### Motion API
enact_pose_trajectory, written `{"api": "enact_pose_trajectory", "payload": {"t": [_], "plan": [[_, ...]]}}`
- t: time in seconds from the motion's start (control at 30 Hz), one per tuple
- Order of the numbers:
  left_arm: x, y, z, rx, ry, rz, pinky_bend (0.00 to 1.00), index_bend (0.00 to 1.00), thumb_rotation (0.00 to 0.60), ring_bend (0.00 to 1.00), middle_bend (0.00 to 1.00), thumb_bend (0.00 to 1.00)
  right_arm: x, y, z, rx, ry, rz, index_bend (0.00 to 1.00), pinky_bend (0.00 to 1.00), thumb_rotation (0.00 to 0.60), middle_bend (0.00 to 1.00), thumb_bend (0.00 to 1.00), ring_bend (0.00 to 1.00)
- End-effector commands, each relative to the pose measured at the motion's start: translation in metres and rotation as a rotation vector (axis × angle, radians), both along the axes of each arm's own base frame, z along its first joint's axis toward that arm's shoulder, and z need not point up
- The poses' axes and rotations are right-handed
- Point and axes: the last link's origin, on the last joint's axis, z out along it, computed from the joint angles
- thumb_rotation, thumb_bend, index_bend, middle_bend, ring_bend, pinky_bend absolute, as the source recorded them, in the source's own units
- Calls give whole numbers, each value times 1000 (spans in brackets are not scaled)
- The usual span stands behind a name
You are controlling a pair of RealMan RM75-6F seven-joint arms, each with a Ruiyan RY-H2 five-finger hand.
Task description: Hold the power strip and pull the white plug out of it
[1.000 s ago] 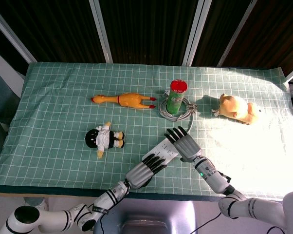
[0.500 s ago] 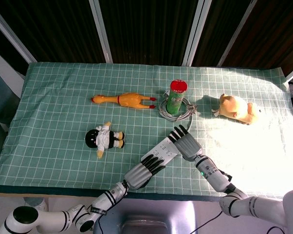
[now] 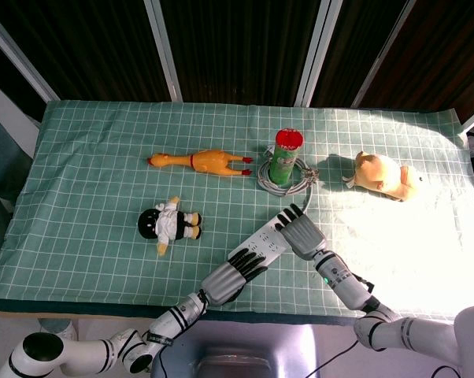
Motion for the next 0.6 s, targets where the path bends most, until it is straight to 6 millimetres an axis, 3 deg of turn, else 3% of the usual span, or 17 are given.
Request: {"api": "enact_pose_trajectory", "payload": {"t": [0.03,0.6], "plan": [[-1,-1,0,-1,1,0,31,0,600,0,0,823,0,0,0,-3,2,0,530,257,600,353,401,226],[-1,2,1,6,2,1,31,0,600,0,0,821,-2,1,-4,-7,-10,0,617,380,600,423,412,344]]}}
